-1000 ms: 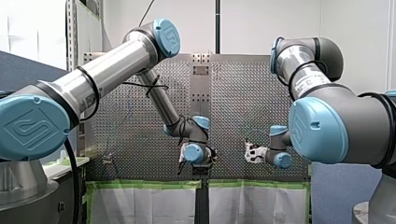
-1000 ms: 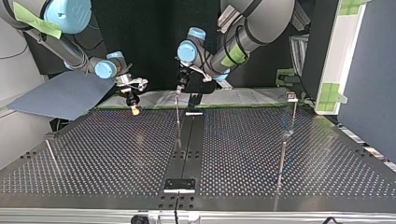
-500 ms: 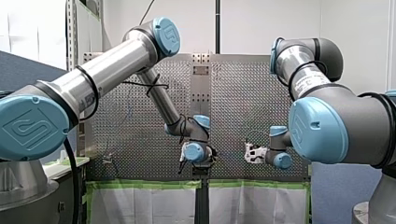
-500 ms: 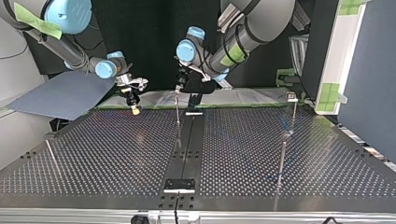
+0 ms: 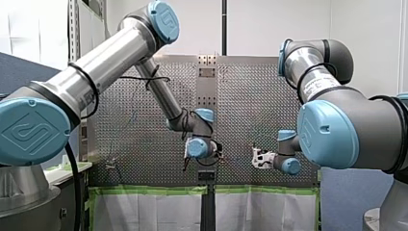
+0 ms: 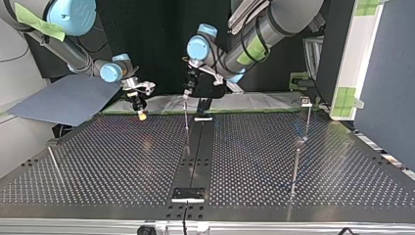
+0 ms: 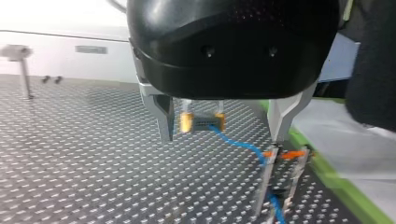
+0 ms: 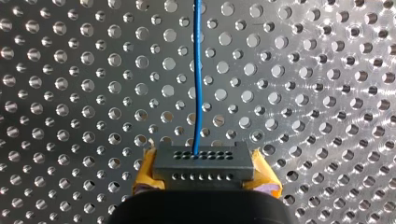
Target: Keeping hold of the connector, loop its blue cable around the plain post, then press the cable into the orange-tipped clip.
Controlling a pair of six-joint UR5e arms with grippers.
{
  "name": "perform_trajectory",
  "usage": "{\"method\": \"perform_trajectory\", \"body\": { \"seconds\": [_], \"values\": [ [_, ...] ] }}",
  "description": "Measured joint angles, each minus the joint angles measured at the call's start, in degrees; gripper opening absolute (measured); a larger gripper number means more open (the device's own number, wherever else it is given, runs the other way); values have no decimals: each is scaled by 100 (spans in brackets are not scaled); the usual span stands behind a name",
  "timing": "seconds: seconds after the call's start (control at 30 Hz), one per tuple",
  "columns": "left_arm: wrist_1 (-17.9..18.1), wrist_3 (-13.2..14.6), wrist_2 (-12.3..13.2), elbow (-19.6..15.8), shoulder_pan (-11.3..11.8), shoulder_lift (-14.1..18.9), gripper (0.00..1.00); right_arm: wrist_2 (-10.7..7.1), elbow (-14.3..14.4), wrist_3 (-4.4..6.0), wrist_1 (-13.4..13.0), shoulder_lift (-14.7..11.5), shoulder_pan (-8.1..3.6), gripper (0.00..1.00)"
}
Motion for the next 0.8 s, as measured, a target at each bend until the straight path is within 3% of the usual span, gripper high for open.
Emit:
{"method": "perform_trajectory", "body": {
  "seconds": [0.27,0.8],
  "values": [
    [307,-242,-15,-421,45,421,100,0,0,-3,-5,8,10,0],
    [1104,-1100,-77,-1300,93,1301,100,4,0,8,0,16,20,0]
  ]
}}
